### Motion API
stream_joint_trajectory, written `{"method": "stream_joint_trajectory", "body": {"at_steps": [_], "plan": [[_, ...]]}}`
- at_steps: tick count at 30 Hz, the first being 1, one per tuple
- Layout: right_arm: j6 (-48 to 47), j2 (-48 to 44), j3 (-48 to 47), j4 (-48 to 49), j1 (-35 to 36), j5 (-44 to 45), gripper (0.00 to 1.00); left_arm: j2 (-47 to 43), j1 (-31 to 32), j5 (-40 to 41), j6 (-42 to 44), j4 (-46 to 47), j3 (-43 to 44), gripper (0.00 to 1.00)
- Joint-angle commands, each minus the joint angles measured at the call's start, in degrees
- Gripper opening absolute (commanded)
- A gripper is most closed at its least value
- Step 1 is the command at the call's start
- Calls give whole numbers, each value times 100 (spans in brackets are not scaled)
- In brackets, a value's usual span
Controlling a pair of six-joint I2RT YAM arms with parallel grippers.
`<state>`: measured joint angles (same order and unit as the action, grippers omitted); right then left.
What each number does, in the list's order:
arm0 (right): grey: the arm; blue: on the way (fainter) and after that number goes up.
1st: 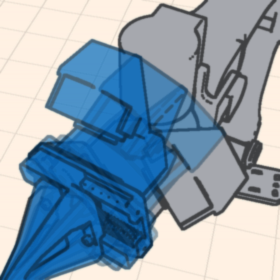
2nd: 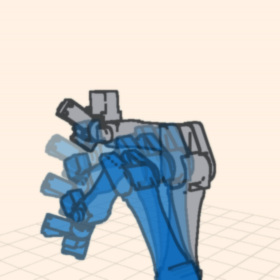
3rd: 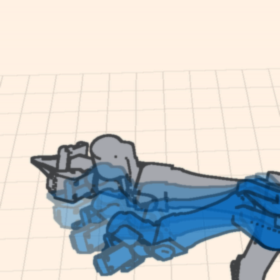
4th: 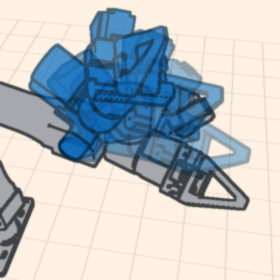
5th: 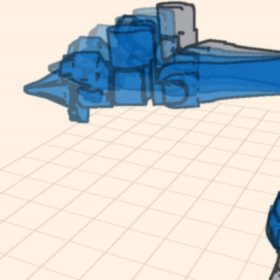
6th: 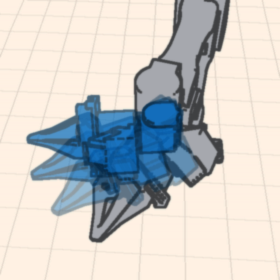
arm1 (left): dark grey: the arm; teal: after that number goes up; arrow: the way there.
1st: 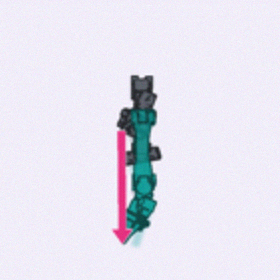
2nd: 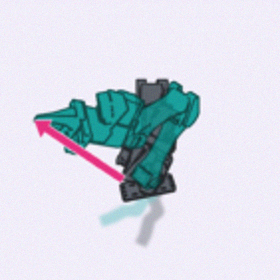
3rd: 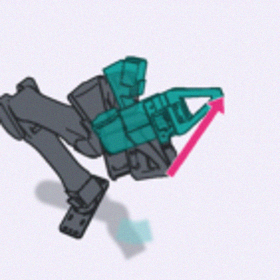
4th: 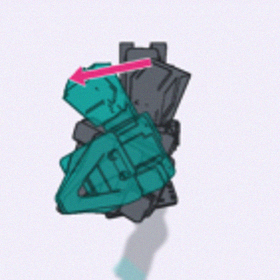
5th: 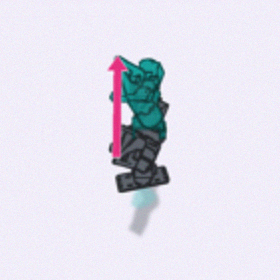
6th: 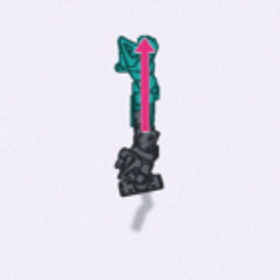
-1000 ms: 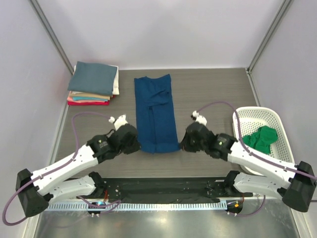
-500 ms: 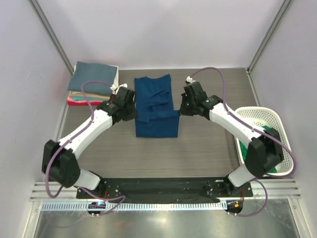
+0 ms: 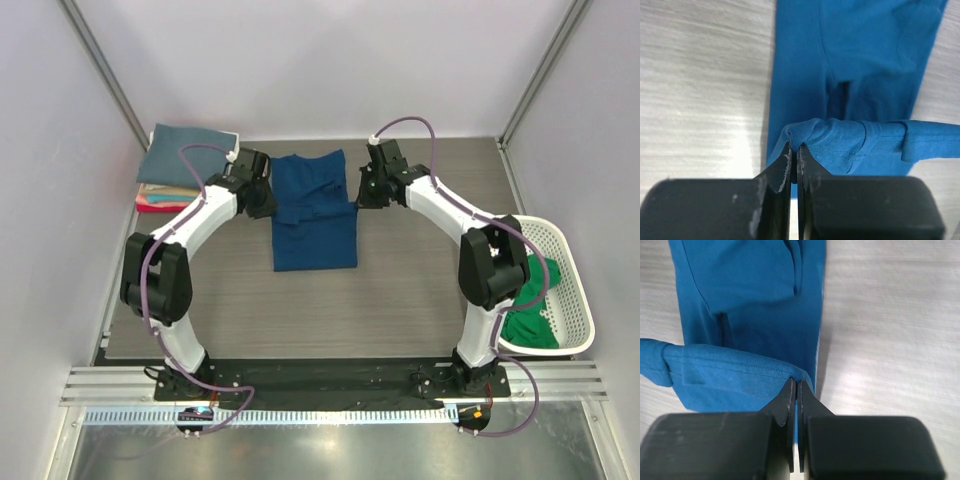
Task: Fold and stack the t-shirts
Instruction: Fold the tshirt
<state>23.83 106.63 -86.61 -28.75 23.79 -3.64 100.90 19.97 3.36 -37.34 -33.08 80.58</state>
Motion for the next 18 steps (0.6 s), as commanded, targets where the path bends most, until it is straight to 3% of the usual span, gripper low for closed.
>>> {"method": "stream_joint_trajectory", "body": {"at_steps": [1, 7, 9, 10, 11, 12, 14, 15, 17, 18], "plan": [[-142, 331, -487, 160, -129, -189, 1, 271, -142, -150, 183, 65, 344, 2], [-99, 832, -840, 159, -199, -251, 1, 807, -274, -300, 192, 65, 678, 9], [-72, 1017, -1111, 142, -243, -243, 14, 1009, -335, -457, 175, 13, 985, 17], [-55, 1296, -1269, 124, -348, -277, 29, 1263, -414, -493, 140, -23, 1178, 19], [-20, 1438, -1715, 107, -392, -382, 40, 1413, -458, -589, 113, -84, 1658, 25], [7, 1657, -2024, 28, -462, -461, 59, 1589, -519, -660, 78, -398, 2116, 29], [25, 2369, -3344, -235, -656, -759, 63, 2317, -713, -757, 26, -873, 3038, 40], [51, 2606, -3850, -532, -717, -839, 65, 2616, -766, -1001, -10, -1441, 4252, 41], [69, 3141, -5270, -937, -849, -1067, 66, 3250, -880, -1161, -19, -2033, 5445, 42], [60, 3171, -5505, -1104, -876, -1112, 66, 3339, -880, -1118, -10, -2479, 6208, 44]]}}
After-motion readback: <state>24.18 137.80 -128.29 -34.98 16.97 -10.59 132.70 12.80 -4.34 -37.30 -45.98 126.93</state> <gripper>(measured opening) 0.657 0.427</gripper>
